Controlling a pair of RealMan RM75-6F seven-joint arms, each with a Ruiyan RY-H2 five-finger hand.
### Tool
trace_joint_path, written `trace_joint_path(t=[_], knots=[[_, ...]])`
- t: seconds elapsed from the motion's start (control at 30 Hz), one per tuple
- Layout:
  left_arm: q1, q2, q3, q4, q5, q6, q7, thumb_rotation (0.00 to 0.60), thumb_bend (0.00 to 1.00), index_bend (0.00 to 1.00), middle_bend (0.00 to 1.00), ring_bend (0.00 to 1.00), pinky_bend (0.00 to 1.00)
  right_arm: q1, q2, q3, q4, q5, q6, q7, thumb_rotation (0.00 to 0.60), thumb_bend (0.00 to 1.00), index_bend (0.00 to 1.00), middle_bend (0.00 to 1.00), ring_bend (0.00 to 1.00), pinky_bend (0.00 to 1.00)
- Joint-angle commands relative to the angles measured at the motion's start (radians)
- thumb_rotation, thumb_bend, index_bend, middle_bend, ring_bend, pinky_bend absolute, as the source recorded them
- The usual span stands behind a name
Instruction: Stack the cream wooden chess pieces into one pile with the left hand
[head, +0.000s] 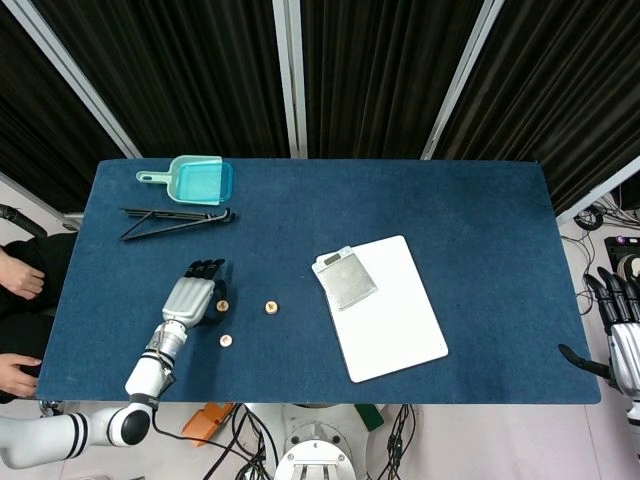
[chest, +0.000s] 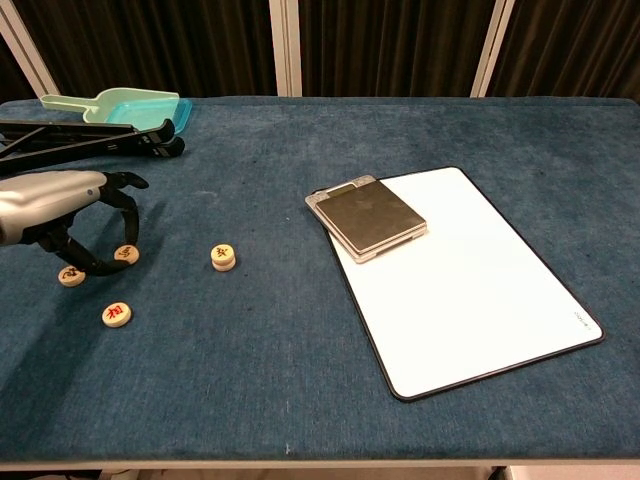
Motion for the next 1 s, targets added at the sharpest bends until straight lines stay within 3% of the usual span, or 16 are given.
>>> trace_joint_path(t=[0.03, 0.4, 1.0], knots=[[-0.01, 0.011, -0.02, -0.038, 0.014, -0.006, -0.021, 0.6, 0.38, 0.54, 0.03, 0.0, 0.0, 0.0, -0.002, -0.001, 0.002, -0.002, 0.0, 0.002, 0.6, 0.19, 0.0, 0.04, 0.0, 0.05], [-0.1, -0.049, -0.063, -0.074, -0.03, -0.042, 0.082, 0.6, 0.37, 0.54, 0.03, 0.0, 0.0, 0.0, -0.006, 0.001, 0.02, 0.007, -0.004, 0.02, 0.6, 0.19, 0.0, 0.04, 0.0, 0.05], [-0.146, -0.087, -0.063, -0.079, -0.105, -0.012, 0.163, 0.6, 0.34, 0.54, 0.03, 0.0, 0.0, 0.002, -0.012, 0.004, 0.039, 0.014, -0.011, 0.035, 0.6, 0.19, 0.0, 0.04, 0.0, 0.05]])
